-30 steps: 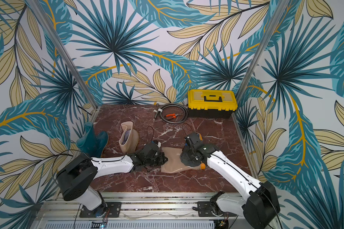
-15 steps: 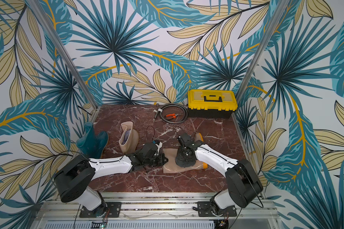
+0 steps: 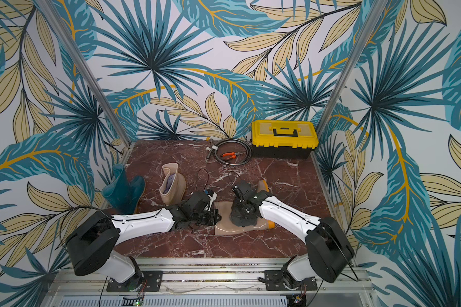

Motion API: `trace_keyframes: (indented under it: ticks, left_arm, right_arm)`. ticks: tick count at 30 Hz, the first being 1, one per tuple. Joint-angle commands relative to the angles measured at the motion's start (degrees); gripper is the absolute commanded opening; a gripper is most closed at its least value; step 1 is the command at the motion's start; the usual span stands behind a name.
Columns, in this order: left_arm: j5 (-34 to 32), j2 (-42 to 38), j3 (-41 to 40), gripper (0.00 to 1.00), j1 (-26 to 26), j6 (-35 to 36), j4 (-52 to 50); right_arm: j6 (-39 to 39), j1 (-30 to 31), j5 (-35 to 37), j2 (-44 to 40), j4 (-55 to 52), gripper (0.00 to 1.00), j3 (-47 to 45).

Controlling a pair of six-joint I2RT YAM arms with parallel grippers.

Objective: Wipe the rubber boots with a cloth
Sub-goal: Wipe the dirt off the rubber boot.

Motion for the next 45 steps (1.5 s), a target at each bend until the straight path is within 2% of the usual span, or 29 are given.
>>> trace_keyframes:
  ticks: [1,3,6,9,11,13,16,19,23,26,29,33,36,38,45]
  left_arm:
    - [-0.27,-0.19,3.38,0.00,1.83,6.87,-6.65]
    - [-0.57,-0.29,4.82,0.00,2.38,9.41,-9.03]
    - [-0.14,0.80,7.45,0.00,2.59,12.64,-13.31]
    - [0.46,1.79,8.12,0.00,2.59,13.11,-13.77]
    - [0.28,2.51,8.11,0.00,2.58,12.31,-13.71]
    - [0.21,3.15,8.08,0.00,2.58,10.48,-13.53]
    - [0.31,3.35,7.52,0.02,2.59,7.20,-12.46]
    - [0.11,2.44,6.31,0.13,2.59,3.75,-9.88]
    - [-0.75,1.20,4.59,0.17,2.53,0.93,-6.72]
    - [-0.03,0.95,4.35,0.02,2.63,1.83,-6.65]
    - [0.60,1.15,4.34,0.00,2.77,1.95,-6.61]
    - [0.15,2.25,4.45,0.01,2.92,1.23,-6.62]
    - [-0.52,4.06,4.61,0.28,3.36,-0.62,-6.64]
    - [0.14,5.52,5.27,0.40,3.52,-1.05,-6.61]
    - [0.47,6.99,5.23,0.57,3.55,-2.81,-6.60]
  right_arm:
    - [-2.29,2.10,-6.75,5.74,6.20,0.00,5.76]
    - [-3.87,1.71,-4.02,7.42,3.66,0.00,6.78]
    - [-4.17,-3.69,0.35,6.90,-3.71,0.00,5.18]
    - [-3.32,-13.31,-0.38,1.03,-4.96,0.00,-2.31]
    - [-4.63,-16.58,1.51,-3.94,-6.06,0.00,-5.70]
    - [-5.18,-16.72,1.88,-6.98,-6.41,0.00,-6.97]
    - [-1.31,-14.12,-4.70,-6.02,-0.62,0.00,-9.10]
    - [2.60,-6.57,-4.44,-0.24,3.76,0.00,-6.81]
    - [7.92,-0.69,-8.34,8.26,12.15,0.00,-1.46]
    - [8.08,-0.10,-12.81,11.80,17.46,0.00,0.49]
    - [4.71,-1.86,-10.53,11.57,11.87,0.00,1.63]
    - [0.01,-5.36,-4.41,6.33,2.32,0.00,-0.07]
    - [-2.46,-6.69,0.21,1.86,-2.85,0.00,-1.18]
    - [-3.27,-6.70,1.89,-0.28,-5.78,0.00,-0.64]
    - [-4.13,-6.73,7.00,-4.38,-9.40,0.00,2.04]
